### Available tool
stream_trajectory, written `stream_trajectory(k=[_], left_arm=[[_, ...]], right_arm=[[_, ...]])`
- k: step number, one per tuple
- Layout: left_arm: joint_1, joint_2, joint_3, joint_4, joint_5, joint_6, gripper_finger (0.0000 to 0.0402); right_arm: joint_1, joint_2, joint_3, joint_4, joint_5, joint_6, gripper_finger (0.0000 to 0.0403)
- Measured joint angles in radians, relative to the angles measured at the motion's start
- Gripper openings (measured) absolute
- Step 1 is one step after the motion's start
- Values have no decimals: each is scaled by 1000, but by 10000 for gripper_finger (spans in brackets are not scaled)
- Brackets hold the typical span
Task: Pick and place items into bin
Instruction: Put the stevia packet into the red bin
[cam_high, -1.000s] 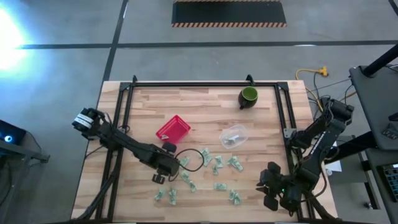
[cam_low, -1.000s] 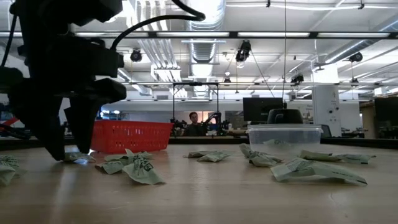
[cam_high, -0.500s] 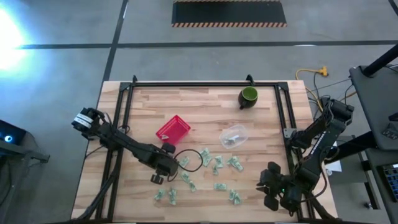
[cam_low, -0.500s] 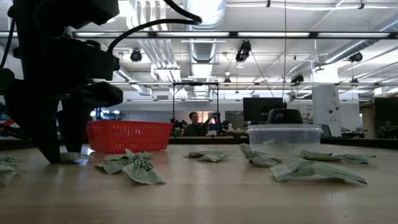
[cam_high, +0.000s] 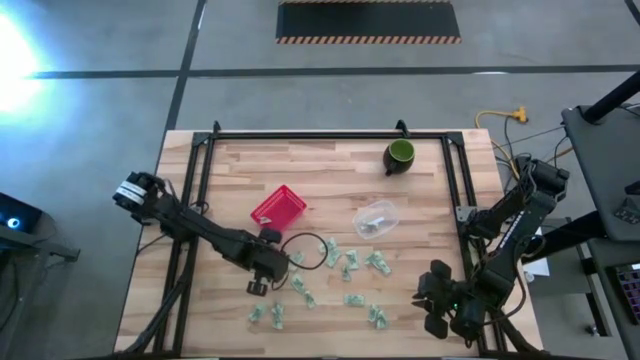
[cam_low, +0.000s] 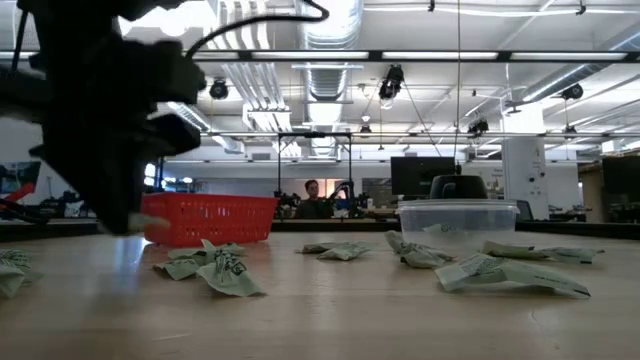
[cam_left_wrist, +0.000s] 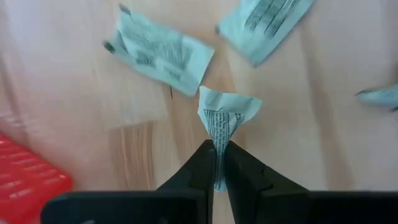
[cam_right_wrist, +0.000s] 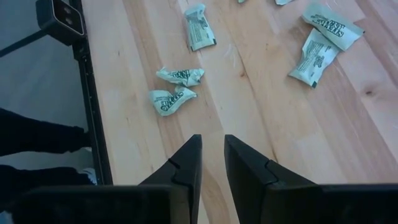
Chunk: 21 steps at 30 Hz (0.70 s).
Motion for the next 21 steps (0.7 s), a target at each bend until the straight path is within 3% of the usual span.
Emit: stream_trajectory(k=[7, 16, 21], left_arm=[[0, -87, 59, -53, -121, 0, 6], [31, -194, 62, -149, -490, 1, 6], [107, -189, 47, -218, -539, 0, 5]], right_arm=[[0, 0, 0, 0, 0, -8, 60], [0, 0, 0, 3, 2, -6, 59], [-1, 0, 0, 5, 9, -4, 58]])
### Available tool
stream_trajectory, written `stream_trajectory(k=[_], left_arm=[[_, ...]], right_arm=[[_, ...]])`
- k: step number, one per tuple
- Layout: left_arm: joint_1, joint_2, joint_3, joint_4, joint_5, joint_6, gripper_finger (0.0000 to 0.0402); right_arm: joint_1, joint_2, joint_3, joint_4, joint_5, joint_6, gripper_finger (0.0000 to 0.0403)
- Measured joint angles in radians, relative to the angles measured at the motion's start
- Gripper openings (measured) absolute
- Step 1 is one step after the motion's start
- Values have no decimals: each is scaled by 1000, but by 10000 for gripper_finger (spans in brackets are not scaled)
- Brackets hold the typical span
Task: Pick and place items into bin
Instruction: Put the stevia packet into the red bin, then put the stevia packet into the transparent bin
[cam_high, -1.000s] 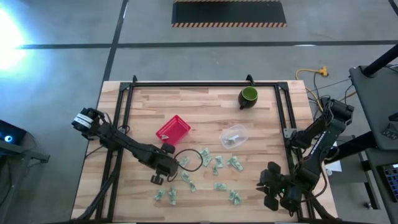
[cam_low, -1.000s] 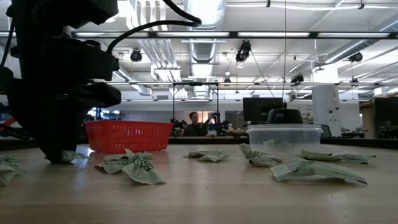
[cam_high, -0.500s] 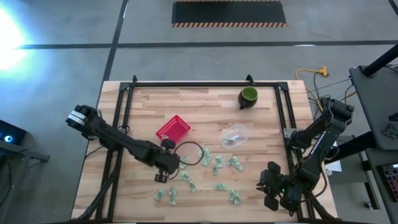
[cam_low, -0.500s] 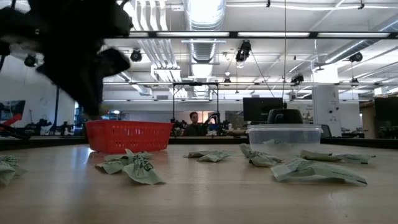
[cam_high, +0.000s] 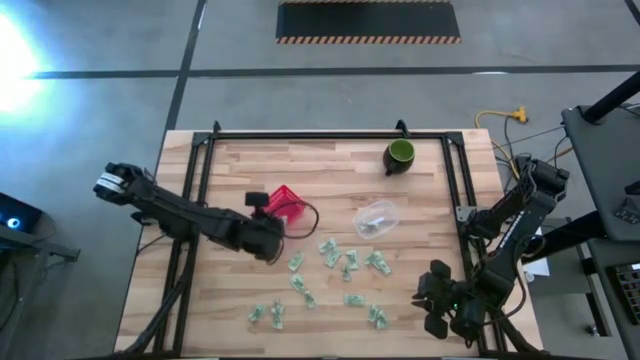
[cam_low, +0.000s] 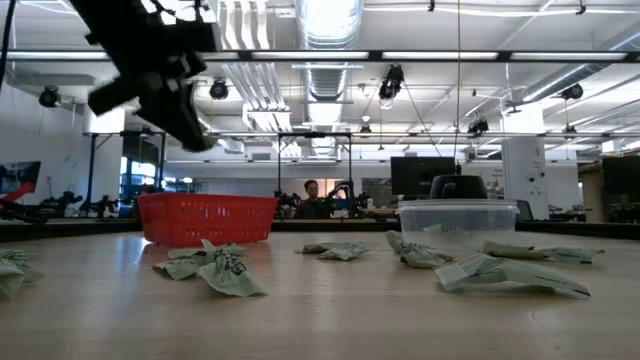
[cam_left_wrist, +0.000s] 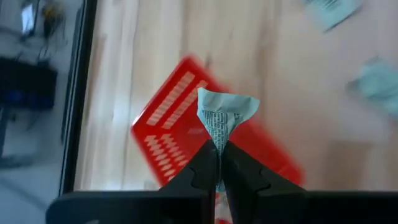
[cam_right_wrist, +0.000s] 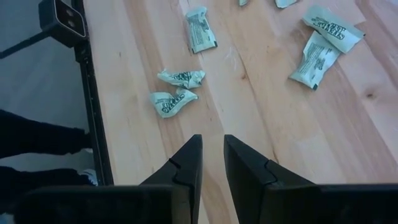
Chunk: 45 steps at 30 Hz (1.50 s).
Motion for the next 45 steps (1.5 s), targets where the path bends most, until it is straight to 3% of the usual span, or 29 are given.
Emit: stream_trajectory(k=[7, 21, 31, 39, 45], left_arm=[[100, 46, -16, -35, 6, 1, 19], [160, 69, -4, -58, 25, 4, 103], [128, -3, 126, -104, 223, 0, 111], [49, -113, 171, -99, 231, -72, 111], [-10, -183, 141, -96, 227, -178, 111]], right_arm=[[0, 0, 0, 11, 21, 23, 58], [0, 1, 0, 11, 47, 19, 59], [-80, 4, 0, 16, 80, -131, 61], [-208, 42, 0, 13, 76, -217, 89], [-293, 74, -6, 11, 10, -227, 131]])
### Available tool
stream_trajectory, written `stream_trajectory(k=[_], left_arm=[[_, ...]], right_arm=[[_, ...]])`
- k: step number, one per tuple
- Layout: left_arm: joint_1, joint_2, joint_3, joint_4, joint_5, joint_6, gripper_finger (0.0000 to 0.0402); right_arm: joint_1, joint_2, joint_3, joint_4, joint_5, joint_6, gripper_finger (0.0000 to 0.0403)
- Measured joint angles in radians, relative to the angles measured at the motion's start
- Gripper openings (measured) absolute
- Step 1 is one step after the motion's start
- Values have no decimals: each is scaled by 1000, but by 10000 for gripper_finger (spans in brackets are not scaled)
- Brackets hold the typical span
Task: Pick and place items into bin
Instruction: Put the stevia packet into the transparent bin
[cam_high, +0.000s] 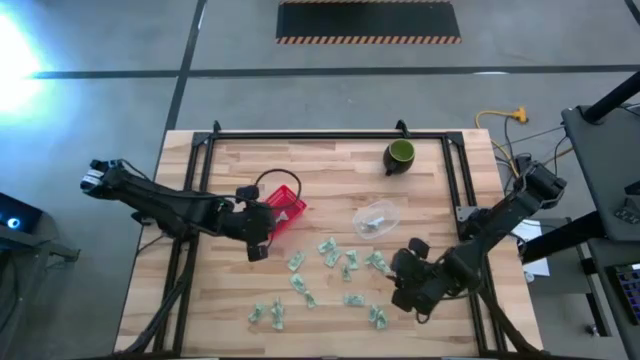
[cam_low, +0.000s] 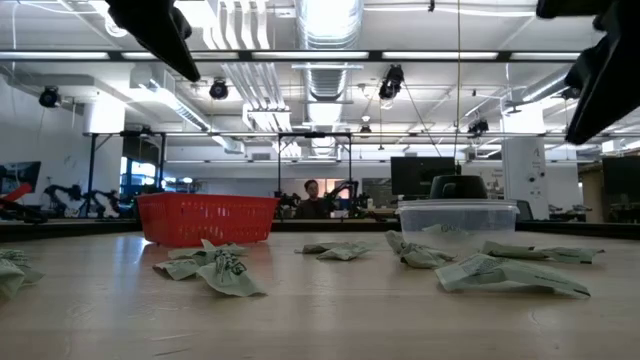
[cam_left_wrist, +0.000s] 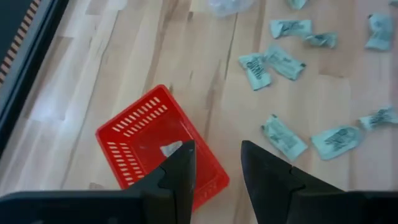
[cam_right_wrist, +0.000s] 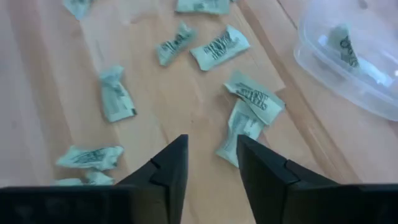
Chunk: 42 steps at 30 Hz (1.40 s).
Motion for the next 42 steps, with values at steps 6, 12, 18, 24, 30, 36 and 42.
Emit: stream_trajectory(k=[6, 12, 18, 24, 30, 36, 42], left_arm=[[-51, -14, -9, 1, -2, -8, 112], [-66, -13, -11, 0, -4, -1, 112], [-66, -13, -11, -1, -10, 37, 112], [-66, -12, -11, -1, -27, 51, 112], [-66, -13, -11, -1, -27, 54, 112], [-66, -12, -11, 0, -29, 54, 112], [-66, -13, -3, 19, -29, 54, 112]], right_arm=[[-69, 59, -1, -3, -109, 25, 166], [-116, 119, 7, 2, -160, 121, 185], [-149, 165, 24, 4, -200, 153, 190], [-184, 219, 25, 2, -234, 211, 194], [-213, 239, 25, 2, -281, 234, 201], [-234, 239, 23, -11, -292, 253, 201], [-244, 243, 2, -11, -335, 277, 201]])
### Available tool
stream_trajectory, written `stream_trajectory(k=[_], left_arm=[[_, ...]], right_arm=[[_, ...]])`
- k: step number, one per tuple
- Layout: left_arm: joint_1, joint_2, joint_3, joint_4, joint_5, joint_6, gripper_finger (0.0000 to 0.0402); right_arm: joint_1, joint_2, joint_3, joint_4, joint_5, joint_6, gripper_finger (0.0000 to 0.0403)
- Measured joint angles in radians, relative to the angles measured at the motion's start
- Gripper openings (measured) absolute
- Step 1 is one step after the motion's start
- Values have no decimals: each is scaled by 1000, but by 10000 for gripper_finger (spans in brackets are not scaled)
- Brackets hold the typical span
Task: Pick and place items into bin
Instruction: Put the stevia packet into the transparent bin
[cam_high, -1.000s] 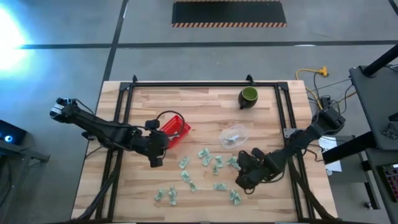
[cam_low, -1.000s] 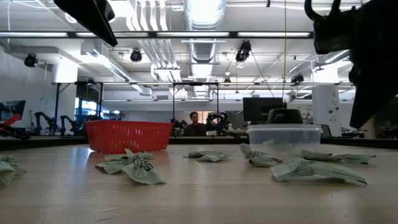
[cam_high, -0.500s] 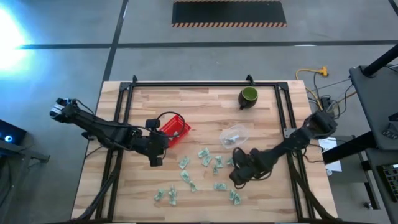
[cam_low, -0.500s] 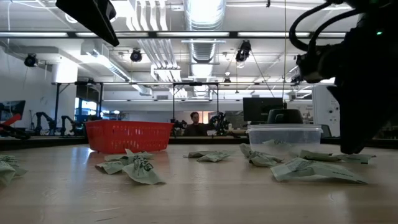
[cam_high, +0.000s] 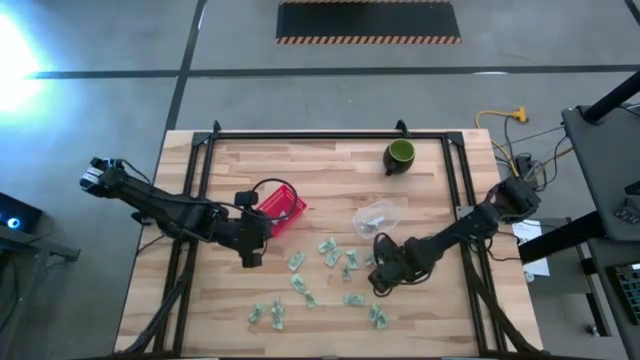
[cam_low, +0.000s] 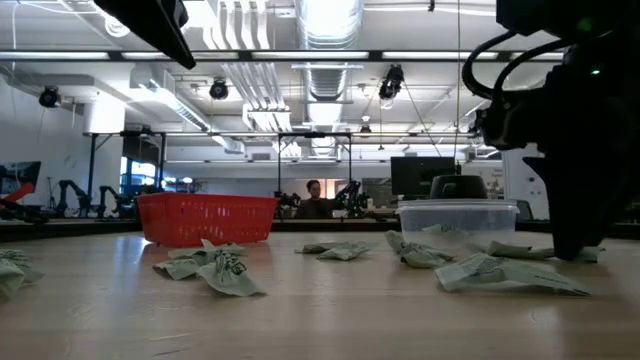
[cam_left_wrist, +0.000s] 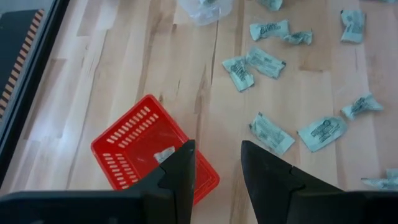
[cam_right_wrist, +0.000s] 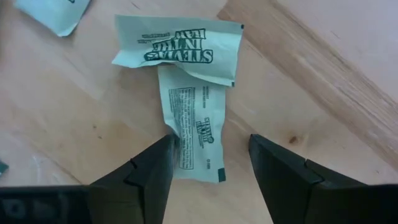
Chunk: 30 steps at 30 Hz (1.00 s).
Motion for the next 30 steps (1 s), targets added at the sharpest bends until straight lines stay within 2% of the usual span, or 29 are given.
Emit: stream_trajectory(k=[9, 23, 30], left_arm=[[0, 0, 3, 36, 0, -2, 112], [0, 0, 3, 79, 0, -5, 112], [0, 0, 3, 79, 0, -5, 112]], right_arm=[[-1, 9, -4, 4, -35, -9, 192], [1, 13, 23, -7, -63, -62, 69], [5, 11, 60, 3, -88, -142, 29]])
